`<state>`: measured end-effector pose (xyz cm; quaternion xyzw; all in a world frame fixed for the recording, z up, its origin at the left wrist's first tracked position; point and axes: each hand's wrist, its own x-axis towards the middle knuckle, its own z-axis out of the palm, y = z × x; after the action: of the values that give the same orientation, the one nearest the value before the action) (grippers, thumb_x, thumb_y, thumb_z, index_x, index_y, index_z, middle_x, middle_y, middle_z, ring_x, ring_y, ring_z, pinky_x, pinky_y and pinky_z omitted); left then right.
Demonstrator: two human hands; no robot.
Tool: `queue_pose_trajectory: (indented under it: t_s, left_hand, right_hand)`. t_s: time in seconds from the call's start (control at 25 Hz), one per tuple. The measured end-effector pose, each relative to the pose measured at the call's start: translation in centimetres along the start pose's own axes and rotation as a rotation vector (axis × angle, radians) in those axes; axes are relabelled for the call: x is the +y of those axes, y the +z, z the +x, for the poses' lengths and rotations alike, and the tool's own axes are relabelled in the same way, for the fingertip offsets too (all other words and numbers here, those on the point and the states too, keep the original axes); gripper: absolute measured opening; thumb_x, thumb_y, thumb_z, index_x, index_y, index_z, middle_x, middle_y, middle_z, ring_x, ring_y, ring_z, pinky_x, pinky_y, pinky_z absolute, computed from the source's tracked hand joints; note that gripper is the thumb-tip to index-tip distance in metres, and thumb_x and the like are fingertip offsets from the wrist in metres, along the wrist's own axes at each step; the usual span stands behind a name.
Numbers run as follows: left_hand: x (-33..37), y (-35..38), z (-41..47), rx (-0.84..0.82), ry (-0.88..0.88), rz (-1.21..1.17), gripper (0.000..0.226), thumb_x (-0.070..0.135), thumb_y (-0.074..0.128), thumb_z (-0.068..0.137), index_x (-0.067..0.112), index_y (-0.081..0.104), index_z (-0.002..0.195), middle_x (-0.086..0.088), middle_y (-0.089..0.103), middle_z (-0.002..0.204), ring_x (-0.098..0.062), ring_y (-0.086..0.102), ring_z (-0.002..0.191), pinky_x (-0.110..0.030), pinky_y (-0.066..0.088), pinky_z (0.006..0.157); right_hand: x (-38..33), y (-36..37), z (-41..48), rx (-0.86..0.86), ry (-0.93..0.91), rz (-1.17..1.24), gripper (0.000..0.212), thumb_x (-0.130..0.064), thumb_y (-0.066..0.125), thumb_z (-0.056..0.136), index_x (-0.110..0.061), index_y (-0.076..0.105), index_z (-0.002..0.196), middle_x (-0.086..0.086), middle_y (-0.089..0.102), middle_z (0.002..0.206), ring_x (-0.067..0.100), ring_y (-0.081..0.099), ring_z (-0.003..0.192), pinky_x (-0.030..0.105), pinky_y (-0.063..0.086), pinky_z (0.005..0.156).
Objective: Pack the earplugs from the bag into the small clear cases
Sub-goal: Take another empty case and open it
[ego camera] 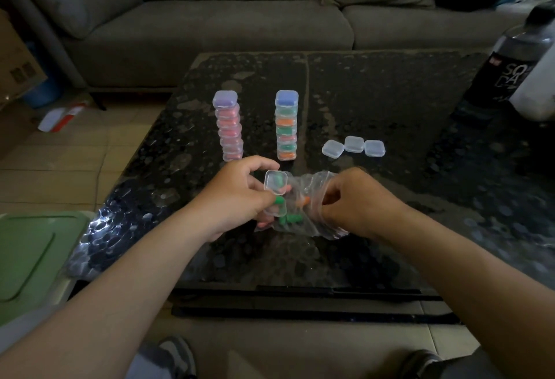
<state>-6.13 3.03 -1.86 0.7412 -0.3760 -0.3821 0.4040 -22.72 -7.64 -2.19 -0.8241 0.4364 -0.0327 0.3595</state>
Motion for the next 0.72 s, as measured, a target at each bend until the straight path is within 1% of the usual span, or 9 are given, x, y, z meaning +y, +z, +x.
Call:
queue_pose_trajectory:
  t_s: [0.12, 0.24, 0.36, 0.44, 0.52, 0.6, 0.72]
  left_hand:
    - [-0.23, -0.06, 0.15, 0.001, -0.004, -0.008, 0.042, 0.007, 0.08, 0.085, 0.038, 0.062, 0.106, -0.007, 0.078, 0.08, -0.025, 0.078, 0.076, -0.051, 0.063, 0.085]
    - [-0.27, -0.05, 0.19, -0.008, 0.003, 0.0, 0.041, 0.011, 0.081, 0.085, 0.04, 0.061, 0.107, -0.007, 0.078, 0.081, -0.025, 0.078, 0.077, -0.052, 0.063, 0.085]
    - [-0.38, -0.04, 0.32, -0.011, 0.002, 0.012, 0.042, 0.01, 0.081, 0.086, 0.041, 0.061, 0.107, -0.007, 0.078, 0.081, -0.028, 0.078, 0.079, -0.053, 0.063, 0.084]
    - [-0.49, -0.02, 0.43, -0.013, -0.001, 0.026, 0.044, 0.009, 0.08, 0.086, 0.042, 0.061, 0.107, -0.007, 0.079, 0.084, -0.026, 0.078, 0.08, -0.053, 0.063, 0.085]
    - [-0.62, 0.02, 0.54, -0.01, 0.004, 0.034, 0.045, 0.008, 0.079, 0.086, 0.042, 0.061, 0.108, -0.008, 0.079, 0.086, -0.026, 0.078, 0.081, -0.054, 0.062, 0.085]
    - [-0.65, 0.04, 0.56, -0.007, 0.006, 0.04, 0.045, 0.008, 0.08, 0.086, 0.041, 0.061, 0.111, -0.007, 0.078, 0.084, -0.027, 0.078, 0.079, -0.054, 0.062, 0.085]
    - [-0.53, 0.02, 0.51, -0.008, -0.004, 0.029, 0.045, 0.007, 0.08, 0.085, 0.035, 0.063, 0.116, -0.006, 0.078, 0.08, -0.027, 0.078, 0.076, -0.051, 0.064, 0.082]
  right_hand:
    - [0.07, 0.42, 0.38, 0.002, -0.022, 0.001, 0.017, -0.031, 0.079, 0.084, -0.016, 0.079, 0.077, -0.002, 0.074, 0.073, 0.013, 0.071, 0.072, 0.031, 0.061, 0.069]
    - [-0.09, 0.77, 0.51, -0.033, -0.046, 0.03, 0.007, -0.028, 0.08, 0.082, -0.021, 0.08, 0.084, -0.007, 0.075, 0.081, 0.008, 0.07, 0.078, 0.031, 0.061, 0.076]
    - [-0.31, 0.83, 0.42, -0.07, -0.071, -0.012, 0.007, -0.024, 0.079, 0.082, -0.022, 0.081, 0.089, -0.007, 0.076, 0.084, 0.006, 0.07, 0.079, 0.03, 0.061, 0.079]
    - [-0.38, 0.82, 0.27, -0.081, -0.077, -0.033, 0.01, -0.024, 0.078, 0.083, -0.023, 0.08, 0.093, -0.008, 0.076, 0.086, 0.004, 0.07, 0.078, 0.026, 0.061, 0.077]
    - [-0.4, 0.9, 0.15, -0.074, -0.098, -0.04, 0.011, -0.025, 0.078, 0.083, -0.024, 0.08, 0.095, -0.011, 0.075, 0.086, 0.002, 0.068, 0.076, 0.018, 0.057, 0.071]
    - [-0.38, 1.05, 0.14, -0.058, -0.125, -0.062, 0.008, -0.025, 0.076, 0.085, -0.025, 0.08, 0.092, -0.012, 0.073, 0.081, 0.0, 0.066, 0.072, 0.012, 0.052, 0.063]
    - [-0.28, 1.08, 0.21, -0.038, -0.126, -0.068, 0.005, -0.025, 0.074, 0.087, -0.025, 0.078, 0.089, -0.013, 0.071, 0.077, 0.001, 0.065, 0.069, 0.013, 0.048, 0.058]
